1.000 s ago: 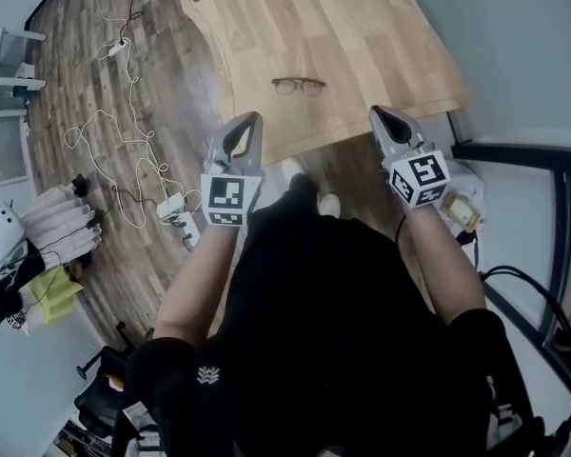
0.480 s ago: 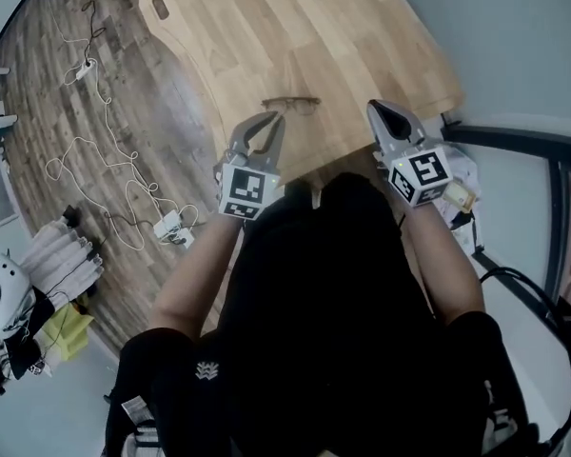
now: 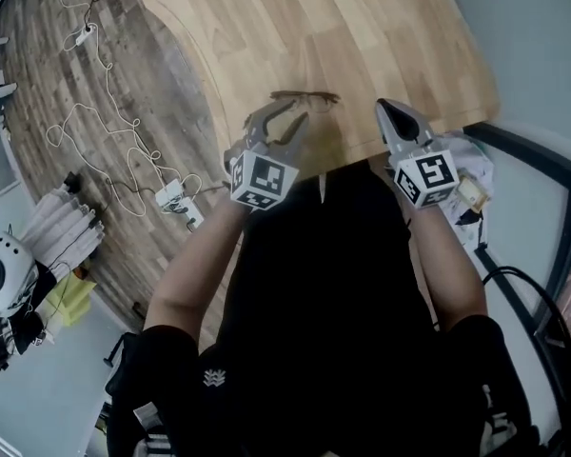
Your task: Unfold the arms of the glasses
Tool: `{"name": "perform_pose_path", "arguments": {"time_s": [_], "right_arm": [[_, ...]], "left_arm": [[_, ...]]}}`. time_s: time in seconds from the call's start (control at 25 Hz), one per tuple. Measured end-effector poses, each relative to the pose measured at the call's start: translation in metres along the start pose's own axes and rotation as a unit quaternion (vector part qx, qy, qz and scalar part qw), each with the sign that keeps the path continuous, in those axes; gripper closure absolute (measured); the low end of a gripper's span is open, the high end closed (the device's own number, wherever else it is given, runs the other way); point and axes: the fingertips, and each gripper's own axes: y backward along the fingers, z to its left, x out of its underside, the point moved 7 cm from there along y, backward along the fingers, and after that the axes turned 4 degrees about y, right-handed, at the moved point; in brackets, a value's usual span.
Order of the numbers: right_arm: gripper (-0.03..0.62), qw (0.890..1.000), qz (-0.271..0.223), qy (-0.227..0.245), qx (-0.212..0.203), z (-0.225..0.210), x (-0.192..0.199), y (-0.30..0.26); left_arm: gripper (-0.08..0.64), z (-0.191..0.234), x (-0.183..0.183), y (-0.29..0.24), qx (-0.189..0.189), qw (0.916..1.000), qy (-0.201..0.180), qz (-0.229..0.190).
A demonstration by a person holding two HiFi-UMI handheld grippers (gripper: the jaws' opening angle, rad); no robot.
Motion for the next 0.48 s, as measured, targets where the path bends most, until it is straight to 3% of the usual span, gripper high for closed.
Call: {"name": "perform_pose_path", "arguments": {"time_s": [0.12, 0.48], "right_arm": [[0.591, 1.000, 0.017, -0.008, -0.021, -0.006, 0.015, -0.019], [0.591, 0.996, 0.060, -0.022, -0.055, -0.027, 0.048, -0.049]], "left_arm": [[0.433, 0.004, 0.007, -0.019, -0.011, 0.9998, 0.002, 0.017], [0.434, 0.006, 0.023, -0.063, 0.016, 0.9977, -0.003, 0.067]]}}
